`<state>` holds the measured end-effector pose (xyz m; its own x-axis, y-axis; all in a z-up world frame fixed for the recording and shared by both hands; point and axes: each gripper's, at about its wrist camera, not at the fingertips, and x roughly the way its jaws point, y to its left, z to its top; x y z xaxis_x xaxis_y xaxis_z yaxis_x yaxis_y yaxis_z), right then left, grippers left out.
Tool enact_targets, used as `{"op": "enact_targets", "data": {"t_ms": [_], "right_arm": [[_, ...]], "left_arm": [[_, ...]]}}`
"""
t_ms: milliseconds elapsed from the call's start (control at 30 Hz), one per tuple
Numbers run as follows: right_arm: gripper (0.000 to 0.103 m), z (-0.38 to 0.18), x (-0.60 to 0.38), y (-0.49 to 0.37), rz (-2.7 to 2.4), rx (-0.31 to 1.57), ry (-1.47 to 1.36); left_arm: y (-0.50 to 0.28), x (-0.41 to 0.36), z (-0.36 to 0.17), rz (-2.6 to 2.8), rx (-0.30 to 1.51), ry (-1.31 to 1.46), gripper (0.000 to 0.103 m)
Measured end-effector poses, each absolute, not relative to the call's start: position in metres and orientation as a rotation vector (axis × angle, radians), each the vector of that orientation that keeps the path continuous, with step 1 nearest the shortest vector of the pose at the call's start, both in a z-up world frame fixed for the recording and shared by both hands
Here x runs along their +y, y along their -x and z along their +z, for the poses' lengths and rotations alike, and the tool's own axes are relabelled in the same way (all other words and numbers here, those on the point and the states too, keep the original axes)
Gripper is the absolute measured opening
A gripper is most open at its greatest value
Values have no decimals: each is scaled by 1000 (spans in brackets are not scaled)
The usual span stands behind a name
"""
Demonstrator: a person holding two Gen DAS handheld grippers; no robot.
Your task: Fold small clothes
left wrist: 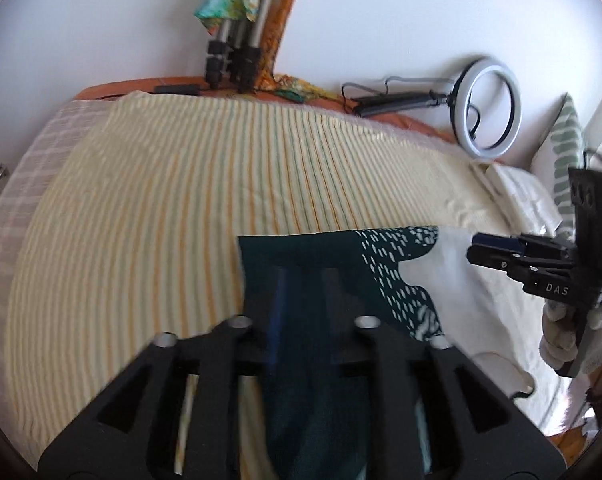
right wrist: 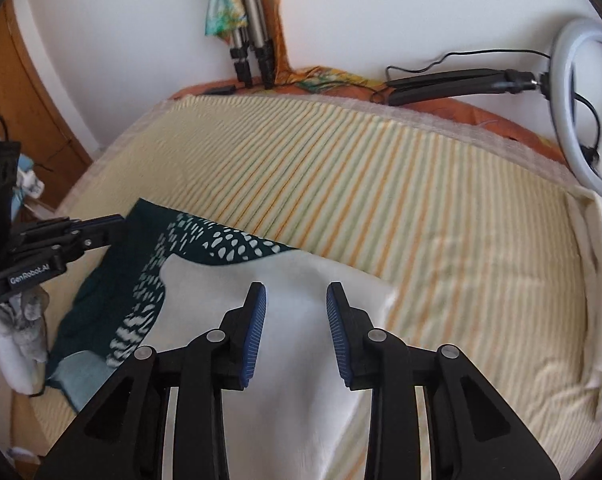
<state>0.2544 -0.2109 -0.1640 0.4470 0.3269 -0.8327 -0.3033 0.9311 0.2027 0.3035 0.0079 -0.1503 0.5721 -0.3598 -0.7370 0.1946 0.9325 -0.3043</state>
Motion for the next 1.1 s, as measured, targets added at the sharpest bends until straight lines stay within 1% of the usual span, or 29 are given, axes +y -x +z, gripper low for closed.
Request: {"op": "enact_targets", "data": {"t_ms": [33, 67, 100, 133, 333, 467, 567, 700, 967, 1067, 1100], "right_arm": [[33, -159, -224, -248, 388, 1035, -74], [37, -156, -237, -241, 396, 1036, -129], [42, -153, -249, -234, 401, 1035, -178], [44, -153, -262, -225, 406, 1038, -234], [44, -176, -308, -196, 436, 1106, -523], [44, -193, -309, -189, 469, 1148, -585], [39, -203, -302, -190, 499, 1171, -613], [27, -212, -298, -196, 540, 1184, -683], [27, -222, -290, -212, 585, 1179, -783], [27, -222, -288, -214, 586, 1175, -782], [27, -222, -285, -216, 587, 1176, -780]], "left_arm": [[-296, 18, -145, -325, 898, 234, 51], [-290, 26, -142, -329, 896, 272, 53], [-282, 37, -142, -341, 909, 329, 54], [-278, 45, -144, -349, 928, 373, 54], [-263, 78, -186, -396, 1081, 698, 54], [-259, 76, -196, -412, 1108, 722, 54], [-260, 70, -199, -430, 1117, 731, 54], [-269, 61, -201, -456, 1121, 726, 54], [-287, 45, -203, -501, 1117, 734, 53], [-293, 39, -205, -501, 1118, 732, 45], [-294, 39, -205, -499, 1117, 733, 40]]}}
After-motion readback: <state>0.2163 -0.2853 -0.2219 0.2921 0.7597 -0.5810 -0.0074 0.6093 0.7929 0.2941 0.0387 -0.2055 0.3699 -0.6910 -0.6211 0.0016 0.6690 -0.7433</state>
